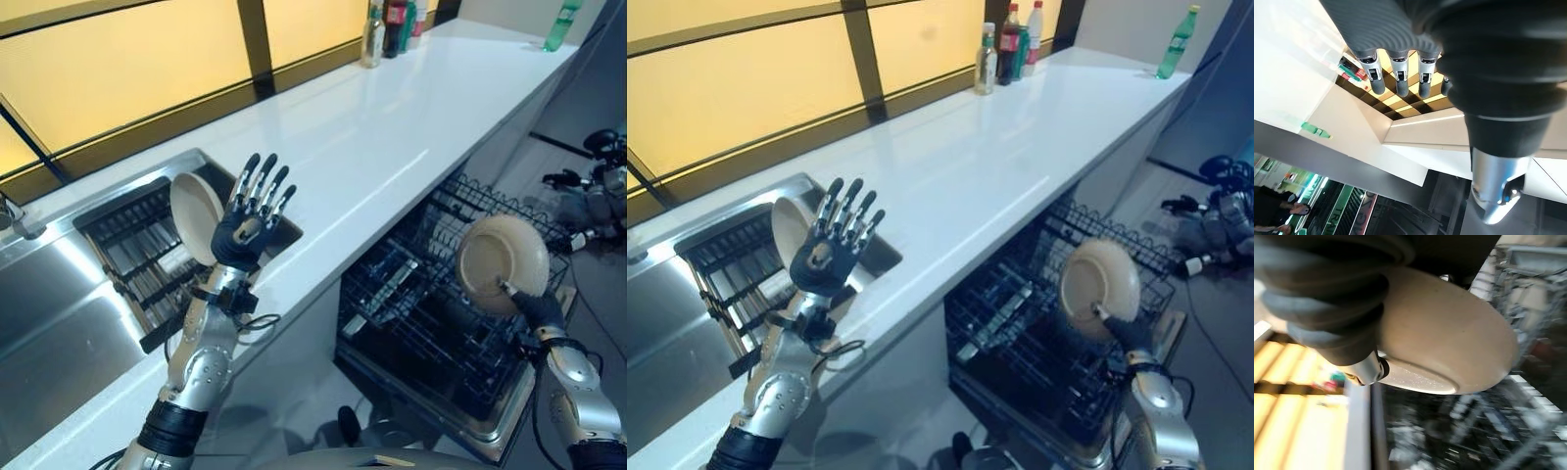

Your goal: Pick up plates and place into dishwasher.

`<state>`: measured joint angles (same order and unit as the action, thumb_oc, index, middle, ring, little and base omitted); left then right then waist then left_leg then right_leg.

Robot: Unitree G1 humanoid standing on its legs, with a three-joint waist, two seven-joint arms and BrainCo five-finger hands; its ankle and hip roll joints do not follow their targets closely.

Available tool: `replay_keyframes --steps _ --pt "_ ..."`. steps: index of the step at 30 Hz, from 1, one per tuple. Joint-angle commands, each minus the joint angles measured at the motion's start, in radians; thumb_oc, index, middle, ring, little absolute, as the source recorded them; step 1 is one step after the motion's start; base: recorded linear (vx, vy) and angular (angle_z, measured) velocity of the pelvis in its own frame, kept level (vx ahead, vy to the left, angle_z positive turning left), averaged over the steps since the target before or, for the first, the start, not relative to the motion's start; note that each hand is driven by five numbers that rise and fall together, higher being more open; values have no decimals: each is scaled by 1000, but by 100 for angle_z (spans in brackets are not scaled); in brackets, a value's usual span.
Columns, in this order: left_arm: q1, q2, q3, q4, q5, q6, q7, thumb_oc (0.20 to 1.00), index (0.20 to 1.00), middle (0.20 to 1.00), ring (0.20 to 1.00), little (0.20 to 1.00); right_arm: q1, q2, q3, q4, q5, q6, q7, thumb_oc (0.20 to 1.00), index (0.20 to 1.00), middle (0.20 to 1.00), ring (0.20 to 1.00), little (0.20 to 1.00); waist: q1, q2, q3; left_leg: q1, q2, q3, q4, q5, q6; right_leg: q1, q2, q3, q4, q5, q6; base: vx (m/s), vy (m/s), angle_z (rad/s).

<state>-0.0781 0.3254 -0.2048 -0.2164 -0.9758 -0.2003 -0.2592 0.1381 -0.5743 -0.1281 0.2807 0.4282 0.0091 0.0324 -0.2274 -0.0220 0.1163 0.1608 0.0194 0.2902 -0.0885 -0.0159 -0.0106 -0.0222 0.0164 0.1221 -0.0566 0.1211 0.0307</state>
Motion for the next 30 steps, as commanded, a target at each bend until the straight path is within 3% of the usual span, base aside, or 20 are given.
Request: replay_keyframes --steps 1,6,14,23,30 --pt "-49 50 31 -20 -20 2 -36 1000 1000 1000 1000 1000 -88 -88 11 81 -48 -8 81 200 200 200 200 200 22 -41 -50 -82 31 -68 100 -32 47 -36 -72 2 145 -48 87 35 -52 15" --pt "-79 57 18 -19 -6 29 -46 1000 1000 1000 1000 1000 -120 -202 70 259 -249 30 142 200 200 200 200 200 40 -57 -55 -83 38 -70 114 -38 41 -28 -73 -10 146 -45 88 37 -36 11" --pt "-95 76 -4 -39 -7 50 -52 1000 1000 1000 1000 1000 -168 -286 152 383 -536 -16 179 200 200 200 200 200 59 -66 -42 -84 44 -76 126 -42 43 -29 -75 -18 159 -43 94 7 -19 3" --pt "-91 67 -11 -25 -4 58 -79 1000 1000 1000 1000 1000 -179 -246 210 281 -518 -92 214 200 200 200 200 200 70 -67 -32 -96 46 -79 131 -40 45 -36 -80 -31 164 -45 95 -7 -28 6" --pt "-85 70 -10 -16 -2 72 -89 1000 1000 1000 1000 1000 -193 -211 245 278 -533 -114 154 200 200 200 200 200 76 -64 -17 -111 50 -82 170 -50 48 -45 -82 -35 180 -48 92 10 -64 2"
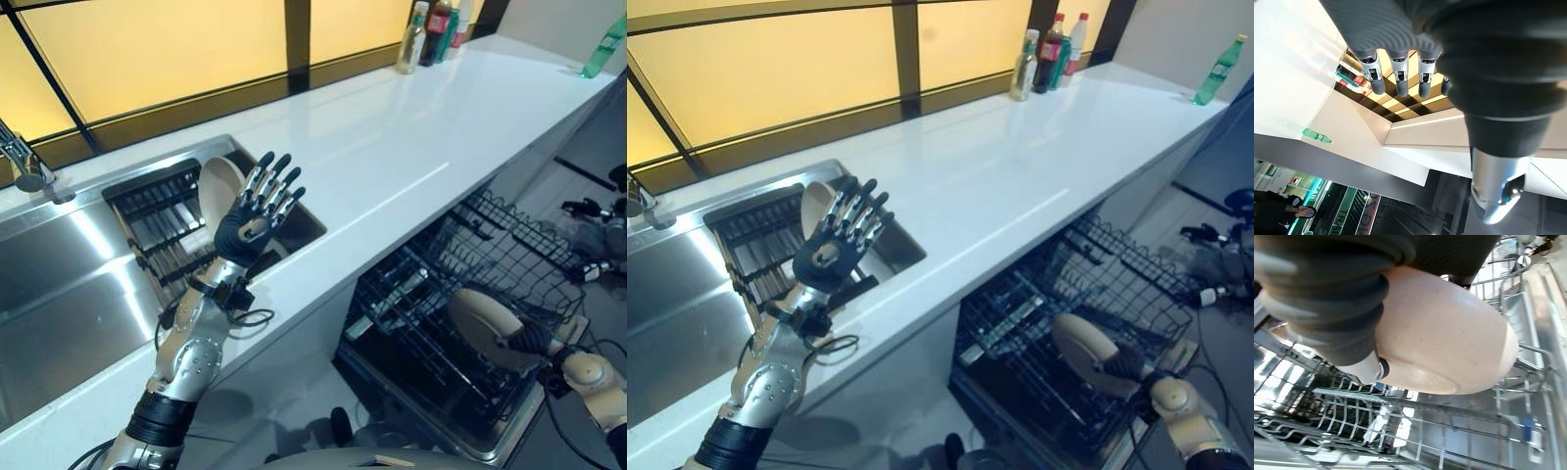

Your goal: Pick up plates and place into dishwasher.

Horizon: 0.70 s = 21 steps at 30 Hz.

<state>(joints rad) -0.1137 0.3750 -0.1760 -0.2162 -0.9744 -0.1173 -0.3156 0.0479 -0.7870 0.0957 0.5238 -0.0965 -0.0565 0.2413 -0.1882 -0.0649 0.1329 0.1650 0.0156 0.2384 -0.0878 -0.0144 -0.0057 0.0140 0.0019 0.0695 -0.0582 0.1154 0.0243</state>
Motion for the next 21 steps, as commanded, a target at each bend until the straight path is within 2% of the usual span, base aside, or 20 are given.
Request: replay_keyframes --steps 1,8,14,21 --pt "-50 21 -37 -16 -7 -7 -35 1000 1000 1000 1000 1000 -105 6 24 38 -8 -53 -60 200 200 200 200 200 38 -21 -32 -117 54 -31 174 -53 43 -81 -67 19 182 -42 98 6 -77 0" --pt "-46 24 -45 -8 -18 -7 -47 1000 1000 1000 1000 1000 -104 24 35 2 -37 -28 -82 200 200 200 200 200 25 -28 -18 -128 59 -15 247 -86 49 -87 -67 37 188 -32 99 15 -80 -1" --pt "-55 13 -77 14 -11 -11 -34 1000 1000 1000 1000 1000 -85 32 36 -15 -85 -37 -71 200 200 200 200 200 -1 -41 -1 -129 67 7 303 -118 59 -106 -74 50 209 -17 113 30 -71 -9" --pt "-82 25 -112 26 -13 -18 -20 1000 1000 1000 1000 1000 -95 47 60 -23 -70 -49 -91 200 200 200 200 200 -3 -53 31 -193 75 3 418 -157 74 -139 -81 54 258 -20 114 -2 -65 -11"
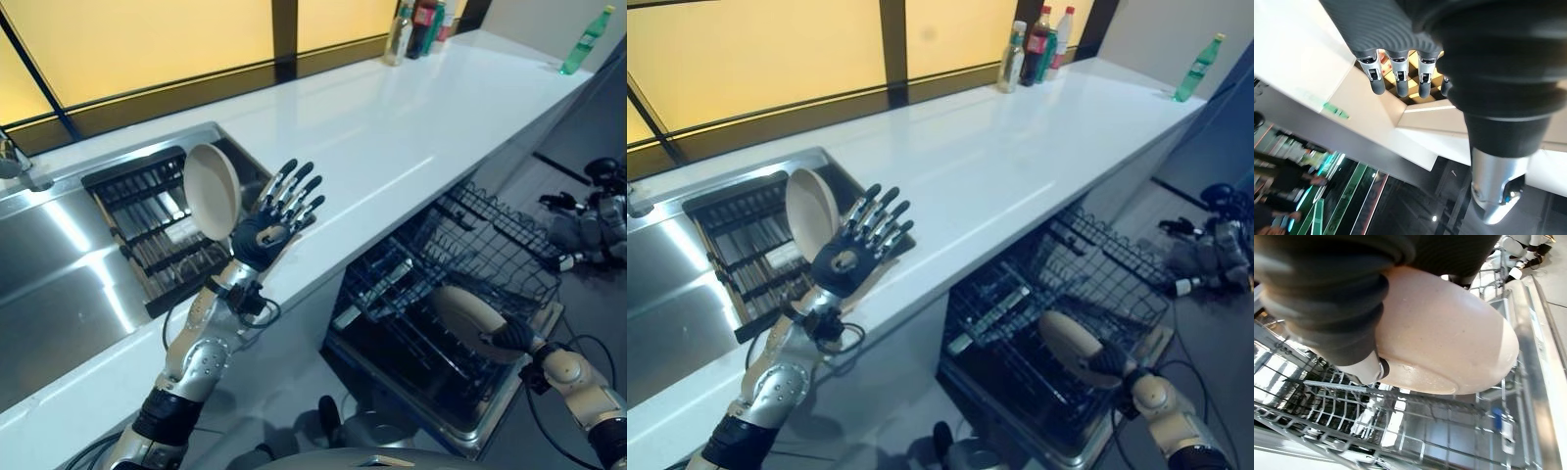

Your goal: Pick up plates and place into dishwasher.

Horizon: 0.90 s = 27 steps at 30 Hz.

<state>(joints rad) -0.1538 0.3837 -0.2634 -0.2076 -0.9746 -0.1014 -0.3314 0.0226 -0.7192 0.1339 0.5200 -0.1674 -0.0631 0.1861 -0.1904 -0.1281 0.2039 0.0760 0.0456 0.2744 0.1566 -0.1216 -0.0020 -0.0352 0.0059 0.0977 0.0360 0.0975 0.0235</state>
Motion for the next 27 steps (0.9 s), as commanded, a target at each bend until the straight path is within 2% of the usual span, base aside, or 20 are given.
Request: replay_keyframes --steps 1,7,18,23,27 --pt "-50 21 -30 19 -16 -37 -2 1000 1000 1000 1000 1000 -71 -18 27 -21 3 -41 -43 200 200 200 200 200 2 8 -33 -123 45 -39 195 -54 73 -99 -84 25 177 -4 113 -50 -47 8" --pt "-73 40 -42 13 -25 -29 8 1000 1000 1000 1000 1000 -77 0 52 -8 9 -16 -76 200 200 200 200 200 20 4 -9 -195 43 -67 269 -66 79 -132 -74 12 223 -15 102 -21 -41 3" --pt "-99 66 -64 -2 -42 -18 -8 1000 1000 1000 1000 1000 -145 13 95 136 -27 26 -175 200 200 200 200 200 56 -1 7 -226 42 -102 282 -63 76 -126 -63 8 211 -14 93 30 -41 9" --pt "-98 70 -59 -8 -35 -6 -18 1000 1000 1000 1000 1000 -163 33 98 186 -13 59 -181 200 200 200 200 200 69 -5 11 -231 44 -113 284 -63 74 -121 -57 5 211 -18 90 30 -45 3" --pt "-93 75 -54 -10 -36 8 -25 1000 1000 1000 1000 1000 -174 53 107 251 -14 45 -205 200 200 200 200 200 82 -12 2 -232 42 -121 280 -59 74 -111 -53 5 202 -16 86 42 -55 4"
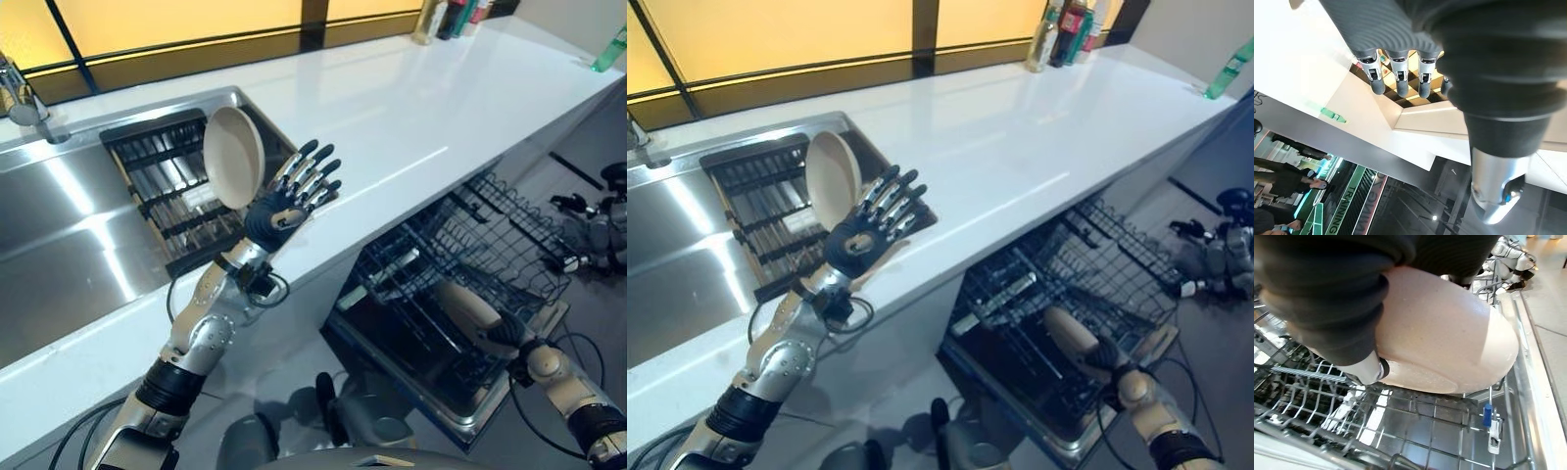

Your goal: Pick up plates and place into dishwasher.

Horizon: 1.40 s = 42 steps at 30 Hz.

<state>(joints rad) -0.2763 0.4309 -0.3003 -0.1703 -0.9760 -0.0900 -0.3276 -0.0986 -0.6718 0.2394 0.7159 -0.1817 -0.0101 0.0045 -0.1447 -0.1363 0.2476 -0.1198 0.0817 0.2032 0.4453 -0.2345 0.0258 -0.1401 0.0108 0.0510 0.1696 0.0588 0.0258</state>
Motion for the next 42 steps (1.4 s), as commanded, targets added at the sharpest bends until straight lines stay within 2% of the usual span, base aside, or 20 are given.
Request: replay_keyframes --steps 1,6,7,8,9,19,28,31,35,40,42 --pt "34 27 -13 -47 -35 4 -33 1000 1000 1000 1000 1000 -50 10 1 64 -4 -9 -27 200 200 200 200 200 39 -5 -45 -35 7 -51 -9 54 46 -3 -57 52 67 22 84 49 -51 6" --pt "52 21 -6 -51 -34 24 -53 1000 1000 1000 1000 1000 -40 31 4 94 -28 -15 -47 200 200 200 200 200 49 -3 -58 -17 6 -56 -19 55 45 20 -57 47 58 18 82 61 -19 7" --pt "54 22 -4 -54 -36 25 -52 1000 1000 1000 1000 1000 -37 35 4 93 -28 -9 -56 228 228 228 228 228 49 -2 -59 -13 6 -57 -22 56 44 24 -58 47 57 17 83 39 3 3" --pt "53 24 -1 -57 -42 30 -49 1000 1000 1000 1000 1000 -35 36 0 95 -23 -2 -62 856 856 856 856 856 50 -2 -60 -8 6 -58 -26 57 44 29 -58 47 54 17 83 32 -1 1" --pt "52 24 -2 -57 -46 30 -47 1000 1000 1000 1000 1000 -35 42 2 96 -26 4 -73 1000 1000 1000 1000 1000 50 -1 -61 -3 5 -58 -30 59 44 32 -58 49 52 17 83 0 0 0" --pt "68 26 7 -60 -39 37 -45 1000 1000 1000 1000 1000 -21 39 -24 45 -62 35 -116 1000 1000 1000 1000 1000 44 -2 -69 24 8 -48 -56 64 41 58 -57 54 30 19 88 0 1 1" --pt "98 24 32 -60 -35 34 -62 1000 1000 1000 1000 1000 11 13 -75 -49 -70 31 -155 1000 1000 1000 1000 1000 32 3 -85 51 6 -37 -83 69 38 74 -58 59 18 18 90 1 16 0" --pt "111 22 43 -58 -33 18 -63 1000 1000 1000 1000 1000 29 -7 -116 -125 7 14 -185 1000 1000 1000 1000 1000 22 12 -91 71 4 -32 -102 74 36 81 -60 61 15 15 90 13 92 -6" --pt "133 9 81 -48 -22 -8 -56 1000 1000 1000 1000 1000 71 6 -222 -234 109 -48 -240 1000 1000 1000 1000 1000 1 29 -102 101 -1 -24 -140 82 33 90 -60 64 7 8 87 13 140 -9" --pt "165 -32 152 -20 36 -54 -25 1000 1000 1000 1000 1000 169 86 -381 -337 243 -178 -295 1000 1000 1000 1000 1000 -40 56 -139 163 -15 -13 -239 105 28 105 -49 73 -15 -11 76 0 189 -6" --pt "168 -44 168 -17 48 -68 -10 1000 1000 1000 1000 1000 182 114 -430 -358 301 -199 -323 1000 1000 1000 1000 1000 -48 66 -152 179 -20 -15 -273 113 26 111 -43 75 -23 -20 68 -17 166 -8"
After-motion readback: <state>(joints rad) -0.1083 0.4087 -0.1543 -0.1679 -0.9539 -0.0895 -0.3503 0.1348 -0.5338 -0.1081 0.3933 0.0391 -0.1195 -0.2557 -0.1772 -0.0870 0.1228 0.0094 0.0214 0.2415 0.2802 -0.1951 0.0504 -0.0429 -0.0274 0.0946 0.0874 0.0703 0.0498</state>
